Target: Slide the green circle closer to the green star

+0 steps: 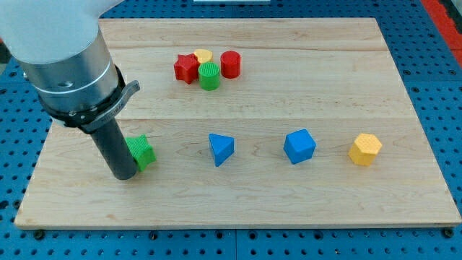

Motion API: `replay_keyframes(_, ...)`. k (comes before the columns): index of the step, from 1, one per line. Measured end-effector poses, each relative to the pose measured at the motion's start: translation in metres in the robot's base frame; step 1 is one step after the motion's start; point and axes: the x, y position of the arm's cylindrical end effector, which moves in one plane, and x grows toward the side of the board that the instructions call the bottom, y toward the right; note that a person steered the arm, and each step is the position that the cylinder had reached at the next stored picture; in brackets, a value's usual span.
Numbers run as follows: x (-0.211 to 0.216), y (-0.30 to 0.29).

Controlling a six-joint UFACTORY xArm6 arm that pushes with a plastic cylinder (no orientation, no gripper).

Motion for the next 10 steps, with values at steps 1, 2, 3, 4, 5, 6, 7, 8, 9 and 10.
replay_keyframes(1, -0.008, 0.018)
replay_keyframes(2, -0.005, 0.032)
replay_keyframes(3, -0.013, -0.038)
replay_keyframes(4, -0.047, -0.102)
replay_keyframes(5, -0.107, -0.113)
replay_keyframes(6, -0.133, 0.001)
replay_keyframes(7, -0.143, 0.113)
replay_keyframes(8, -0.193, 0.206)
replay_keyframes(9, -0.248, 0.220)
replay_keyframes(10, -0.237, 0.174)
